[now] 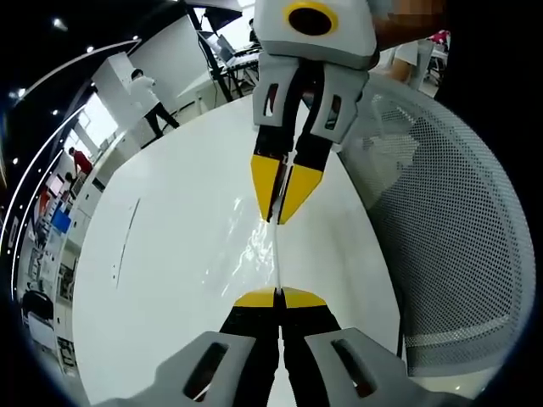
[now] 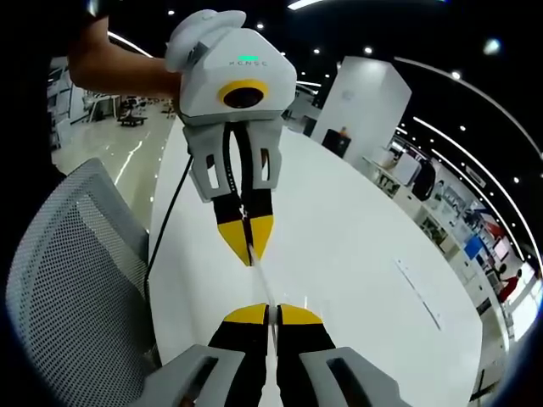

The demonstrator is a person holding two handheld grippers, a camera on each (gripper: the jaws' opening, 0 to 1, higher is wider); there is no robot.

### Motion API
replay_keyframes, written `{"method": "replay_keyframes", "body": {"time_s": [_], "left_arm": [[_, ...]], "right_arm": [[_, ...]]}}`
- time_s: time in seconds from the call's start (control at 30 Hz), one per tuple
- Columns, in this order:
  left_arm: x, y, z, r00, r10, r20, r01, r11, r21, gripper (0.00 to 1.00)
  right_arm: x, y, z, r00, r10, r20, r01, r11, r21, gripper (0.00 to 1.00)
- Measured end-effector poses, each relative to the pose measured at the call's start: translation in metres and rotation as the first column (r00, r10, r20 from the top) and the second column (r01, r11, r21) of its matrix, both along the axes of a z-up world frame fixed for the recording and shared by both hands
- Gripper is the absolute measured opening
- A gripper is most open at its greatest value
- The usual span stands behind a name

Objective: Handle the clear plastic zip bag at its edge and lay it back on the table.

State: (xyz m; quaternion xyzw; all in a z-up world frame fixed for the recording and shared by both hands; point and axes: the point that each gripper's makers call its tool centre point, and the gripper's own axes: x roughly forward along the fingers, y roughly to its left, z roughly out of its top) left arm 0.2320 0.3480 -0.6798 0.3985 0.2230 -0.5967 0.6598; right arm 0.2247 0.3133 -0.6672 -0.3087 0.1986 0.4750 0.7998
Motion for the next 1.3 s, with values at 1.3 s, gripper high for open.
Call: {"method": "replay_keyframes", "body": {"time_s": [1.3], "left_arm": [[0.0036,0.0016,-0.0005,1.000,0.010,-0.004,-0.010,1.000,-0.001,0.00]], "right_arm": [[0.0018,-0.0066,-0.0006,1.000,-0.023,-0.004,0.023,1.000,0.001,0.00]]}}
